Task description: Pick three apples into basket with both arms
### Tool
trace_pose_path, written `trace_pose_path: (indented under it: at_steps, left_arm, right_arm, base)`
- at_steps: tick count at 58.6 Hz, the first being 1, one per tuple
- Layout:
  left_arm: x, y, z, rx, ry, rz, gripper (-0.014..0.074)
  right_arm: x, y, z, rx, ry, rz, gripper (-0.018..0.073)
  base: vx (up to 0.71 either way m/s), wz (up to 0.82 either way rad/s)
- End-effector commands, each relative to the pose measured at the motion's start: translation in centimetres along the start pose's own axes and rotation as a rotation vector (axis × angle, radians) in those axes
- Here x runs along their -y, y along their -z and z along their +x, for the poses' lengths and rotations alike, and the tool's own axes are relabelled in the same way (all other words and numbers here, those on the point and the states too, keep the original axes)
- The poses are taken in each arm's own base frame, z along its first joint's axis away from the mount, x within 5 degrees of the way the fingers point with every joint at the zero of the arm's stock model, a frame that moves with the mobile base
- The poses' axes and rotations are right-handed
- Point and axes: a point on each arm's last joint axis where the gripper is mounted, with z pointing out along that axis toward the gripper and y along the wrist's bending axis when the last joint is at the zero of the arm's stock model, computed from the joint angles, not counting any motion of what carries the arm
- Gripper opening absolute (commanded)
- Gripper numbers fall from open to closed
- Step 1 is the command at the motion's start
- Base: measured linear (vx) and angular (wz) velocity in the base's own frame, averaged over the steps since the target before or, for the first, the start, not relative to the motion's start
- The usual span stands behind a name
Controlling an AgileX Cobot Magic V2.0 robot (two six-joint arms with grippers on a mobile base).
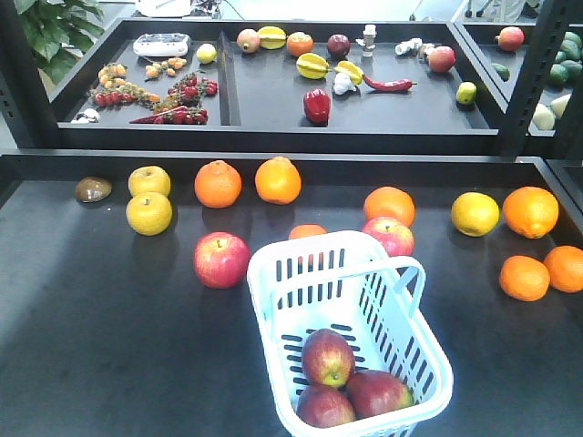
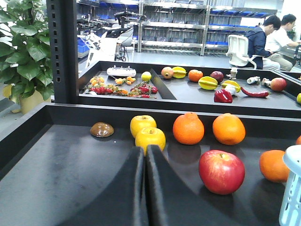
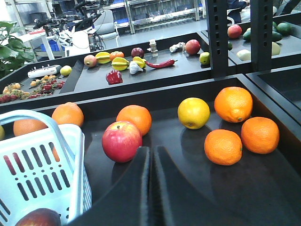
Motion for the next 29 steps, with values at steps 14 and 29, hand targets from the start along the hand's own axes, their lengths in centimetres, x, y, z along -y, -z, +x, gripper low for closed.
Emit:
trace_pose_path:
  at_steps: [14,29]
  left_arm:
    - [0.14,0.29,-1.60,0.112,0.014,0.009,-0.0006]
    - [0.14,0.29,-1.60,0.112,0.014,0.009,-0.0006]
  right_arm:
    - [-0.10,0.02,-0.33,0.076,0.003,-0.013,-0.0005]
    - [-0.10,0.02,-0.33,0.076,0.003,-0.013,-0.0005]
  base:
    - [0.00,0.00]
    - [0.00,0.00]
